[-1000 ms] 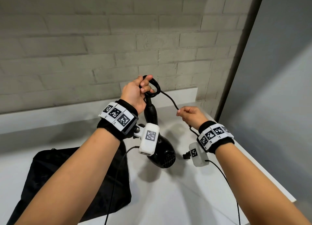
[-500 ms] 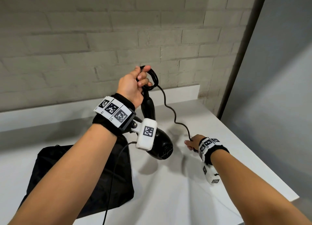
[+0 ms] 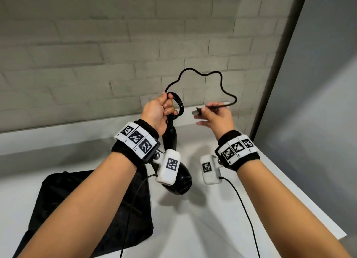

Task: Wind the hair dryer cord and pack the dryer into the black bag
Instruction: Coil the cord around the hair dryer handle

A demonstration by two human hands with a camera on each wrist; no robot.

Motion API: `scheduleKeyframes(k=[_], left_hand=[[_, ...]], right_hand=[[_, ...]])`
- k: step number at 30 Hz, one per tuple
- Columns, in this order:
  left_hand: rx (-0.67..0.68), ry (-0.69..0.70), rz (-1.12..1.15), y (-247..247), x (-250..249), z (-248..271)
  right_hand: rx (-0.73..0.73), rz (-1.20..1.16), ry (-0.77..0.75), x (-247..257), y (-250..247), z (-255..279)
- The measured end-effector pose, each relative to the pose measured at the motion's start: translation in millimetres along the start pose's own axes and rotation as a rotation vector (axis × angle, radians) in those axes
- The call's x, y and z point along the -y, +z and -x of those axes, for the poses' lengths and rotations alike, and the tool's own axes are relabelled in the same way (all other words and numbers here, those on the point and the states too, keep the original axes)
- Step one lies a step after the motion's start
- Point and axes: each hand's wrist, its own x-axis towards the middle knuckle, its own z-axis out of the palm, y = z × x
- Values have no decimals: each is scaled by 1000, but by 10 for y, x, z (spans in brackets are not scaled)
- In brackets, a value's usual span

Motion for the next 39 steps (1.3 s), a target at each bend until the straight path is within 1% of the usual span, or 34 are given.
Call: scheduleKeyframes(k=[3, 6, 11, 14, 17, 19, 22, 24, 27, 29, 30, 33, 34, 39], left_hand=[[21, -12, -45, 27, 59, 7], [52, -23, -72, 61, 89, 19], [91, -44, -122, 97, 113, 39], [102, -58, -158, 130, 167, 50], [103, -72, -140, 156, 208, 53], [99, -81, -123, 158, 210, 50], [107, -101, -117, 156, 206, 55], [116, -120, -112, 155, 204, 61], [131, -155, -86, 153, 212, 74], [135, -174, -62, 144, 222, 74], [133, -182, -47, 139, 226, 70], [122, -211, -2, 128, 249, 65], [120, -223, 14, 129, 257, 67], [106, -279, 98, 139, 219, 47]], right_hand=[[29, -17, -94, 169, 167, 9], [36, 124, -144, 152, 246, 7], [-17, 204, -169, 53, 203, -30], [-18, 271, -190, 39, 200, -21], [-33, 364, -214, 14, 203, -47], [16, 392, -176, 2, 205, -62], [100, 315, -30, -31, 191, -65], [158, 237, 61, -25, 176, -55], [262, 8, 176, 28, 175, -18], [304, -53, 207, 57, 178, 0], [322, -15, 199, 71, 183, 4], [382, 206, 150, 97, 176, 20], [390, 240, 150, 96, 164, 20], [350, 213, 251, 75, 89, 65]])
